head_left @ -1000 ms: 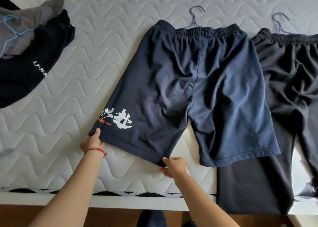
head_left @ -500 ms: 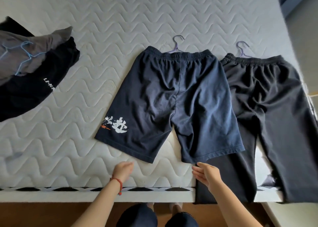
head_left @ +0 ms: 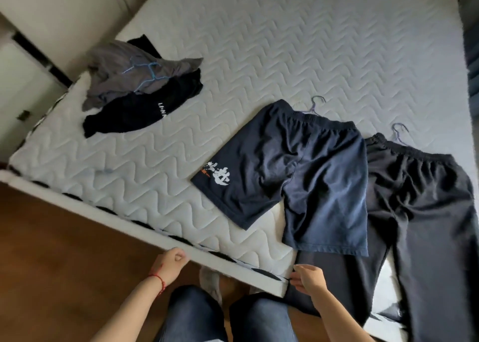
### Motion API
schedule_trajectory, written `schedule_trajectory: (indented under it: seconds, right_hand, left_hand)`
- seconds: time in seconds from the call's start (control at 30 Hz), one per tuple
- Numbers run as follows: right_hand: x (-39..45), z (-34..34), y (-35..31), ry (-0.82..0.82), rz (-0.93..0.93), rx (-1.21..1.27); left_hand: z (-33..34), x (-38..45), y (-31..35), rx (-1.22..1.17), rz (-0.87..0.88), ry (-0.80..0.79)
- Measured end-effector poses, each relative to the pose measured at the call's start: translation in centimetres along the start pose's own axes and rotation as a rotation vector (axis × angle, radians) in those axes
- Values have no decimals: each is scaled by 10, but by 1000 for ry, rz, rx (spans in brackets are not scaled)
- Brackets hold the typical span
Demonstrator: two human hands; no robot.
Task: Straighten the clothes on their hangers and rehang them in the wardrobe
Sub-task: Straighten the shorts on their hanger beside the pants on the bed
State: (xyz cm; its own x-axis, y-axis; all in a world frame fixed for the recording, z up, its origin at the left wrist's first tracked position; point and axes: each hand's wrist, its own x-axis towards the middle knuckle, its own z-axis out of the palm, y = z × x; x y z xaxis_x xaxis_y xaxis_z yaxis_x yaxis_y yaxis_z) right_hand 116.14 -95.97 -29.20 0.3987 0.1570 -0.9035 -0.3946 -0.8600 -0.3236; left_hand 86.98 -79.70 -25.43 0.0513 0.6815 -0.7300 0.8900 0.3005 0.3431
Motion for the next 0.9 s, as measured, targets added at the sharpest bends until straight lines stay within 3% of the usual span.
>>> schedule_trajectory:
  seconds: [0.3, 0.5, 0.63, 0.9]
  right_hand:
    - [-48, 83, -36, -120, -114, -364]
    - [-84, 185, -54, -146, -210, -363]
    - [-110, 269, -58, -172, -264, -496]
    - [-139, 403, -69, -223, -386, -760]
  left_hand:
    - [-37, -63, -150, -386, -218, 178]
    - [-66, -81, -256, -715, -356, 228]
    - [-94, -69, -331, -816, -444, 236]
    - [-168, -61, -399, -923, -507, 198]
